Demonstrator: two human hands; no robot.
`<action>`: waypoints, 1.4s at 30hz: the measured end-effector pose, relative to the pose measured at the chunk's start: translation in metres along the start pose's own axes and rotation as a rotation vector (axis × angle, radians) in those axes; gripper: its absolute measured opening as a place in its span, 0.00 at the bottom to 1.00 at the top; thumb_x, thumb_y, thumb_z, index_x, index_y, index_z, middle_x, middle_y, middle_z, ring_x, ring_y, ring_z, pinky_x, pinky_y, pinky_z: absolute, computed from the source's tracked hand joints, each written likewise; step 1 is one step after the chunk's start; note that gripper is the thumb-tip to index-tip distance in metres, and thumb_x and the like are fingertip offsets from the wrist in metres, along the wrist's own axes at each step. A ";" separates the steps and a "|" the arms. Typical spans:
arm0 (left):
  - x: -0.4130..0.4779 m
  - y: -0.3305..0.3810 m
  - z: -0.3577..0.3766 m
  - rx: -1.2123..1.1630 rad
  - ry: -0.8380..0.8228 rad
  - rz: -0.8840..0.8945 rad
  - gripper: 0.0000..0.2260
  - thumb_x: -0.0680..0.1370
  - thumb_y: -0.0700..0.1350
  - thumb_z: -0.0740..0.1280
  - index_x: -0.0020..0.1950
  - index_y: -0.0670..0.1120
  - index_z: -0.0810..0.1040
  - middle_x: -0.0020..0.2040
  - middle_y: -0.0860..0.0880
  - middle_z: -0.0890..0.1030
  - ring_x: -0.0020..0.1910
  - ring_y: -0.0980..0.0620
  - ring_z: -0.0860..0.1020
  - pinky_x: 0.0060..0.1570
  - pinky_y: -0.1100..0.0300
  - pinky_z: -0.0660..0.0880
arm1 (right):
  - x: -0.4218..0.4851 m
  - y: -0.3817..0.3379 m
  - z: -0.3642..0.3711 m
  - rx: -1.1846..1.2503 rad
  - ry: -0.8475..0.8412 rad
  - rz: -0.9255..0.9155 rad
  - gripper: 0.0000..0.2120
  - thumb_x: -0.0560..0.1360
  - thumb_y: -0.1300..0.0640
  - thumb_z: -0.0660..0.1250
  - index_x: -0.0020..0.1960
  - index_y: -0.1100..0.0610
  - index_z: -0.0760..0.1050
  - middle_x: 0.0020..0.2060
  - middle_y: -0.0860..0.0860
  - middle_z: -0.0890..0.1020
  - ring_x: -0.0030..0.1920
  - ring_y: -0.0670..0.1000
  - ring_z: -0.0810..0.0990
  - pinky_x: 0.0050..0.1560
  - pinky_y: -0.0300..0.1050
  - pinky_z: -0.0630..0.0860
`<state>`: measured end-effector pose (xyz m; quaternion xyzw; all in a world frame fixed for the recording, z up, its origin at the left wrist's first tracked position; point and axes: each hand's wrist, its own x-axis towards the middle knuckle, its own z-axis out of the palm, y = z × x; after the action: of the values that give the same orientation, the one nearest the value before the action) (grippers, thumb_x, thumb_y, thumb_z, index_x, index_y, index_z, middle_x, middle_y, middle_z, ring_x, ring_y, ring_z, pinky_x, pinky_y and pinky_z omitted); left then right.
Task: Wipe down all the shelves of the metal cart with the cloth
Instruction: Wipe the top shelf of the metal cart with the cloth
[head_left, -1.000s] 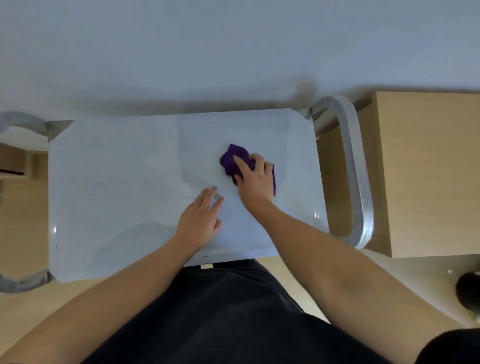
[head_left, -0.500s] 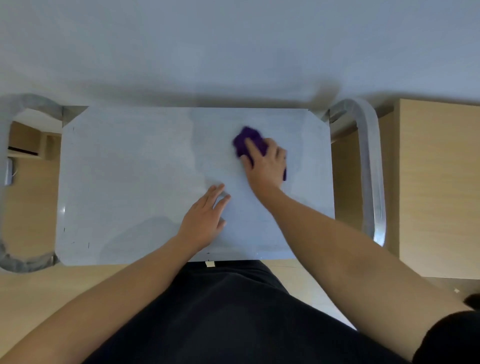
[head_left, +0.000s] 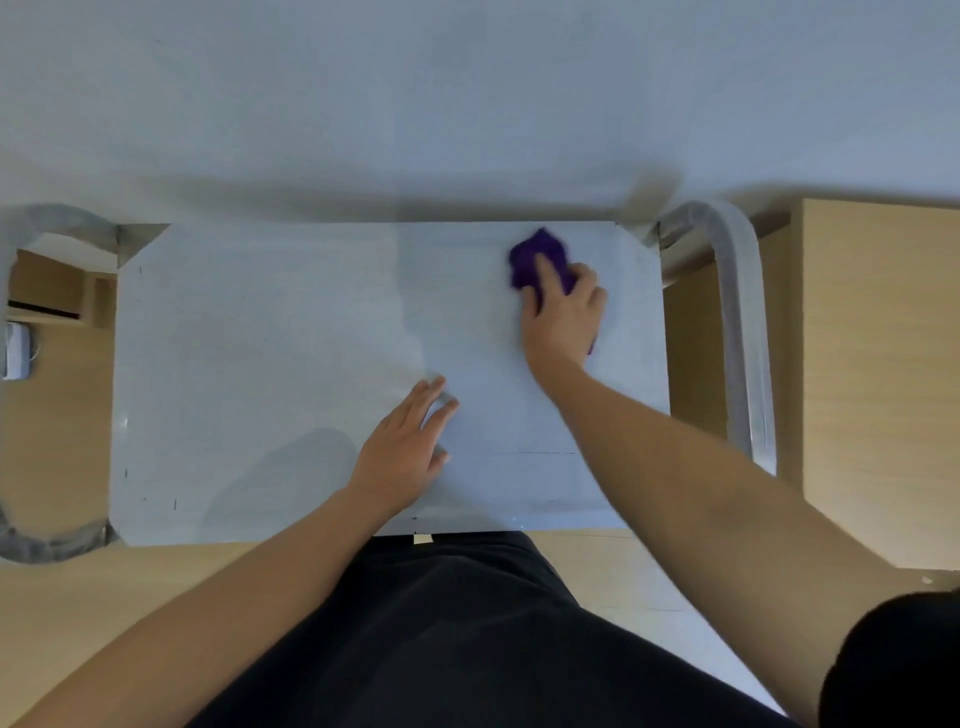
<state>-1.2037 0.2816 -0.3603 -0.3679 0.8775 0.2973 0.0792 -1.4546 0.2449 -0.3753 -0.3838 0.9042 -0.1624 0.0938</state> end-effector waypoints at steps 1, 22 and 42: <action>0.000 -0.001 0.000 0.001 0.001 -0.001 0.28 0.77 0.47 0.68 0.75 0.49 0.64 0.80 0.51 0.53 0.79 0.52 0.50 0.68 0.53 0.66 | -0.011 -0.006 0.003 -0.013 -0.019 -0.118 0.18 0.76 0.48 0.64 0.65 0.48 0.74 0.61 0.58 0.72 0.54 0.61 0.71 0.57 0.54 0.71; -0.001 0.002 0.000 0.006 0.018 0.013 0.28 0.77 0.46 0.68 0.75 0.48 0.64 0.80 0.51 0.53 0.79 0.53 0.50 0.70 0.56 0.63 | 0.051 0.063 -0.017 -0.144 -0.105 -0.483 0.24 0.80 0.59 0.60 0.75 0.52 0.63 0.74 0.52 0.67 0.73 0.62 0.64 0.68 0.57 0.67; 0.001 0.004 0.003 0.000 0.028 0.025 0.28 0.77 0.46 0.68 0.75 0.47 0.64 0.80 0.49 0.54 0.78 0.51 0.52 0.71 0.54 0.62 | 0.028 0.035 -0.027 -0.099 -0.023 0.061 0.35 0.74 0.70 0.58 0.78 0.51 0.55 0.77 0.51 0.58 0.73 0.58 0.60 0.73 0.54 0.60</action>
<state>-1.2076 0.2848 -0.3618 -0.3608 0.8832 0.2930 0.0632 -1.5049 0.2539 -0.3639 -0.3618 0.9213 -0.1100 0.0900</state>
